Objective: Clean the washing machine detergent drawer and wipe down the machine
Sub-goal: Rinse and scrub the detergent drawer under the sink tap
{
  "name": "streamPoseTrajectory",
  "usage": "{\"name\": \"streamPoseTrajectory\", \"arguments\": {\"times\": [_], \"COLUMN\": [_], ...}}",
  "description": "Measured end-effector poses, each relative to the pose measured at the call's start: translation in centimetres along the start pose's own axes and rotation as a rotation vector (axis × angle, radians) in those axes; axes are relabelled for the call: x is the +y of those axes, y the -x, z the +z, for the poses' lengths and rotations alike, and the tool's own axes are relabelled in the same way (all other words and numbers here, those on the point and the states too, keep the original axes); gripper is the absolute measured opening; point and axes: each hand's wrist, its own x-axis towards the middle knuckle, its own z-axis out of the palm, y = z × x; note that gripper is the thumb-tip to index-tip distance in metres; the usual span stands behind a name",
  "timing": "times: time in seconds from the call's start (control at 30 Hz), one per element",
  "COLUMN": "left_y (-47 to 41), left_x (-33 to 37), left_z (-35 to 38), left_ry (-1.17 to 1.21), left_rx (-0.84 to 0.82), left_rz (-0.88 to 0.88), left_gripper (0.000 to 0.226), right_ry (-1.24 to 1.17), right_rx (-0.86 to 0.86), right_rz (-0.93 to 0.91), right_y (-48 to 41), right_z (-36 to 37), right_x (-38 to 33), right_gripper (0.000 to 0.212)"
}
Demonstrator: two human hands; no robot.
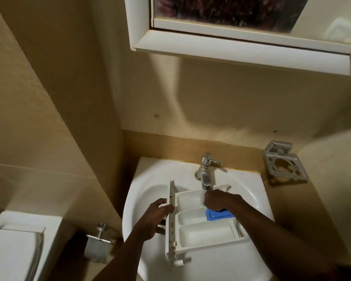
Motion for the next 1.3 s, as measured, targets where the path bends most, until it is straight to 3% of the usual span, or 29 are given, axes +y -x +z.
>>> {"name": "streamPoseTrajectory", "arguments": {"times": [0.23,0.4,0.5,0.57,0.63,0.8,0.9,1.0,1.1,1.23,1.3], "left_y": [-0.2,-0.2,-0.7,-0.7,-0.8,-0.6,-0.7,-0.9,-0.9,-0.9,-1.0], "left_x": [0.0,-0.1,-0.2,-0.2,-0.2,0.2,0.0,-0.2,-0.3,-0.5,-0.4], "left_z": [-0.2,-0.1,-0.1,0.2,0.5,0.4,0.1,0.0,0.3,0.2,0.2], "left_ry": [-0.034,-0.049,-0.056,-0.063,-0.064,-0.097,-0.086,-0.064,-0.065,-0.059,-0.067], "left_rx": [-0.038,-0.057,-0.059,-0.051,-0.043,-0.056,-0.064,-0.077,-0.091,-0.086,-0.093], "left_rz": [0.021,0.041,0.029,0.019,0.014,-0.004,-0.003,-0.014,-0.010,-0.014,-0.016], "left_gripper": [0.036,0.047,0.048,0.044,0.039,0.039,0.041,0.043,0.040,0.044,0.046], "right_ry": [-0.103,-0.153,-0.135,-0.092,-0.092,-0.225,-0.312,-0.135,-0.119,-0.186,-0.161], "right_rx": [0.212,0.101,0.102,0.296,0.365,0.091,0.123,0.295,0.393,0.186,0.186], "right_rz": [-0.022,-0.228,-0.028,0.129,0.171,-0.206,-0.177,0.020,0.159,-0.055,-0.147], "right_y": [-2.2,-1.8,-1.8,-1.5,-1.8,-2.3,-1.9,-2.2,-2.0,-1.7,-1.9], "right_z": [3.3,2.9,1.5,1.3,1.9,2.4,1.6,1.7,2.3,3.4,4.2], "right_x": [-4.0,-5.3,-1.9,-0.1,-0.4,-4.4,-2.5,0.6,0.5,-1.4,-1.2], "right_gripper": [0.047,0.032,0.037,0.039,0.040,0.028,0.024,0.031,0.040,0.027,0.028]}}
